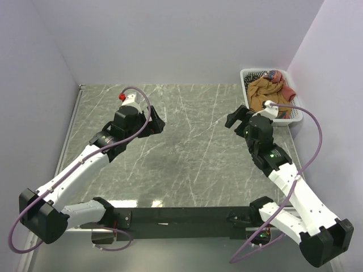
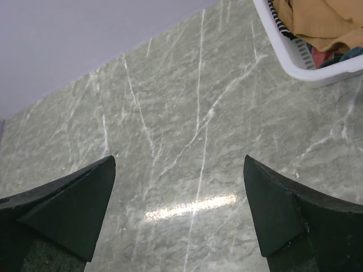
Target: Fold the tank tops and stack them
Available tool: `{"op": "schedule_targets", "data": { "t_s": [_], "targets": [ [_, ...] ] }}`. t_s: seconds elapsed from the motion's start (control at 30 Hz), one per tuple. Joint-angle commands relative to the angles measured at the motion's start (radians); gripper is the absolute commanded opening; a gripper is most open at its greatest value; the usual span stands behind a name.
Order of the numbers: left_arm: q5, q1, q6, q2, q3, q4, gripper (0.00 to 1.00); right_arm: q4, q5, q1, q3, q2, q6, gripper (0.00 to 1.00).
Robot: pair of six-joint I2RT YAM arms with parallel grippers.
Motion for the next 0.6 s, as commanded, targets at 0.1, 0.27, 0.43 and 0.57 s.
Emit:
{"op": "schedule_targets", "data": {
  "t_s": [0.1, 0.27, 0.43, 0.57],
  "targets": [
    [0.029, 0.002, 0.023, -0.007, 0.05, 0.005, 0.99, -0.004, -0.01, -0.011, 0.117, 0.098, -0.105, 1.0],
    [0.051, 0.002, 0.03, -0.011, 0.071, -0.019, 0.99, -0.035, -0.104, -0.155, 0.352, 0.345, -0.181, 1.0],
    [0.078, 0.002, 0.024, -0.019, 0.072, -0.025, 0.99, -0.038, -0.106, -0.373, 0.614, 0.704, -0.164, 0.99],
    [0.088, 0.002, 0.026, -0.014, 0.073, -0.027, 0.99, -0.116, -0.108, -0.427, 0.87, 1.036, -0.185, 0.94]
  ]
}}
